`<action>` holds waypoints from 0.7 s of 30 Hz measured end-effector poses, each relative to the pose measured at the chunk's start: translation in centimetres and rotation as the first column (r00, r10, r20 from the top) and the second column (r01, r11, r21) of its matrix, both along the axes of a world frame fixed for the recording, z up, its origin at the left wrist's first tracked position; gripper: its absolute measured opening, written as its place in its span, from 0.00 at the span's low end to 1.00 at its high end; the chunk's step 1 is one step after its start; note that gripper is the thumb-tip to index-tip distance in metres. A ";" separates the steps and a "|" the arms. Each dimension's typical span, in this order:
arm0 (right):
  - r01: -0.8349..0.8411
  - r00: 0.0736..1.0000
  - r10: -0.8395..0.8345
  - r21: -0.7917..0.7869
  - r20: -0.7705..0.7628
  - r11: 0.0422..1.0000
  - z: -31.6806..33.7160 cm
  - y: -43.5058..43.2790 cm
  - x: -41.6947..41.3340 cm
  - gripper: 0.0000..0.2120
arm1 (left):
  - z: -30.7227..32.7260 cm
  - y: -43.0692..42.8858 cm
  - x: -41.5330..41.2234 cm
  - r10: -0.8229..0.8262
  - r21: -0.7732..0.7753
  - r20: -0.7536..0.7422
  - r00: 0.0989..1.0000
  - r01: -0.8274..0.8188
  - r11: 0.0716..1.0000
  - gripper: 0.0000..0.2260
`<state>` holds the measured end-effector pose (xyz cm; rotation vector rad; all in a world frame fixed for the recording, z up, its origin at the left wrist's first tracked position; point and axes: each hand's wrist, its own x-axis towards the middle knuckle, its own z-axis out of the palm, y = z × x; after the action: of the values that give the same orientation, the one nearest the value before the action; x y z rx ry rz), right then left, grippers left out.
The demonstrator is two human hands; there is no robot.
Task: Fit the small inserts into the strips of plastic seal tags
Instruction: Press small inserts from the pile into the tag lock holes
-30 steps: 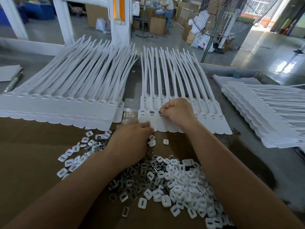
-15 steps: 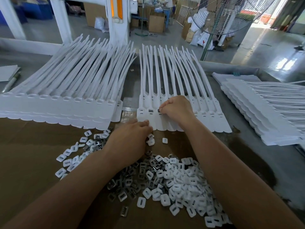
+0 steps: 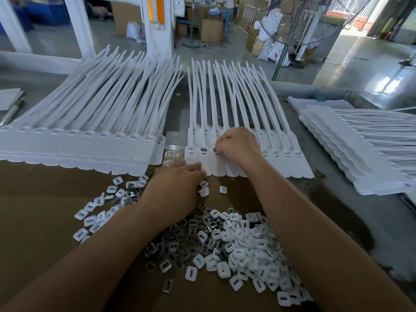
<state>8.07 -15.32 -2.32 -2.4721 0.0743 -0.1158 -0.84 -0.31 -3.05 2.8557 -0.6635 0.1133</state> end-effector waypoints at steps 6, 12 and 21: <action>-0.053 0.996 0.058 -0.069 0.070 0.996 -0.3 -0.1 -0.2 0.07 | 0.0 0.0 0.0 -0.005 -0.012 0.013 1.000 0.005 1.000 0.20; -0.234 0.962 0.253 -0.171 0.103 0.957 -0.1 -1.3 -1.8 0.13 | -0.2 0.0 0.1 -0.011 0.006 0.019 1.000 0.011 1.000 0.20; -0.346 0.911 0.410 -0.455 0.047 0.820 -0.1 -2.0 -3.3 0.20 | -0.1 0.0 -0.2 -0.013 -0.018 0.047 0.999 0.014 1.000 0.18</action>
<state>4.75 -17.33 -2.37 -2.8611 -0.5696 -0.1499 -1.06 -0.35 -3.15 2.8388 -0.6876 0.1839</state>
